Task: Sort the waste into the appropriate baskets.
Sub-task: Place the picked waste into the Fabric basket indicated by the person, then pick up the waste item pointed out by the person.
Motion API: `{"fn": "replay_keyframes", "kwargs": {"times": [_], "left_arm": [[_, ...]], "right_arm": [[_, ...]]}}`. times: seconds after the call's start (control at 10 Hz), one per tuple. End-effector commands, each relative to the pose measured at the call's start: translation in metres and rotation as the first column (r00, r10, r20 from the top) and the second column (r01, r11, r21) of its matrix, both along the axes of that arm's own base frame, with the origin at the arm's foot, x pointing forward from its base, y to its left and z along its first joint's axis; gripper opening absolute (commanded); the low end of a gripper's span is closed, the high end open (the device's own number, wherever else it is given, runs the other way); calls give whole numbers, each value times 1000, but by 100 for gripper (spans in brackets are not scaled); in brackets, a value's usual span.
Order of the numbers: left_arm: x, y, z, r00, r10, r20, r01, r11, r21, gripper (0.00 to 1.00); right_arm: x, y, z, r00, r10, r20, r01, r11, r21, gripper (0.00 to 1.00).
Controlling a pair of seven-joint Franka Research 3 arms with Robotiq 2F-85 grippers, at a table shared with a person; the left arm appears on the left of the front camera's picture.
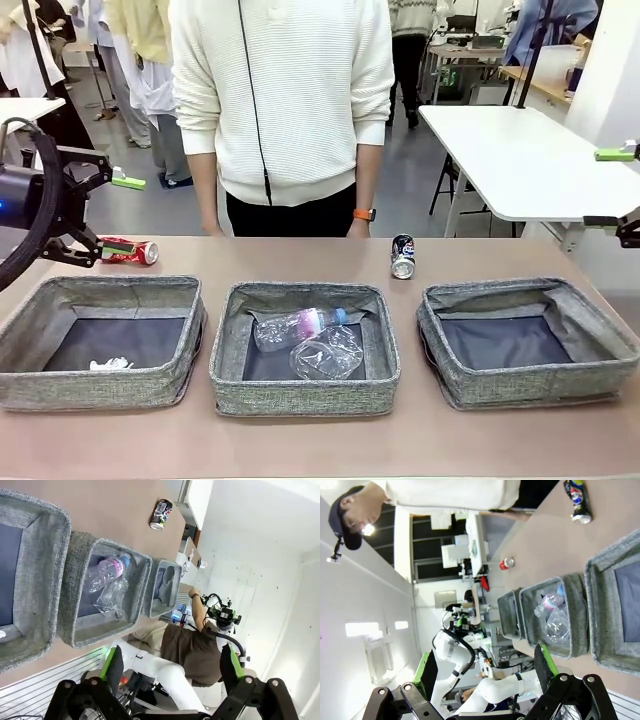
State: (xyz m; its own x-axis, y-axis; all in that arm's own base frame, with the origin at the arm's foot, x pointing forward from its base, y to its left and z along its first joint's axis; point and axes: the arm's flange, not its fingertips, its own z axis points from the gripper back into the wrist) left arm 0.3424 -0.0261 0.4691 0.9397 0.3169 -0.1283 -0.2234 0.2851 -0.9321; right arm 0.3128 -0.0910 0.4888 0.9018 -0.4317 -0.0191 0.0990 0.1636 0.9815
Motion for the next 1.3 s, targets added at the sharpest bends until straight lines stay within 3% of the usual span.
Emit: {"fn": "replay_keyframes", "kwargs": {"times": [0.0, 1.2], "left_arm": [[2, 3, -1, 1000, -1, 19, 2, 1000, -14, 100], [2, 3, -1, 1000, -1, 19, 2, 1000, -14, 100]], "right_arm": [[-1, -2, 3, 1000, 5, -1, -5, 1000, 0, 100], [-1, -2, 3, 1000, 5, -1, -5, 1000, 0, 100]]}}
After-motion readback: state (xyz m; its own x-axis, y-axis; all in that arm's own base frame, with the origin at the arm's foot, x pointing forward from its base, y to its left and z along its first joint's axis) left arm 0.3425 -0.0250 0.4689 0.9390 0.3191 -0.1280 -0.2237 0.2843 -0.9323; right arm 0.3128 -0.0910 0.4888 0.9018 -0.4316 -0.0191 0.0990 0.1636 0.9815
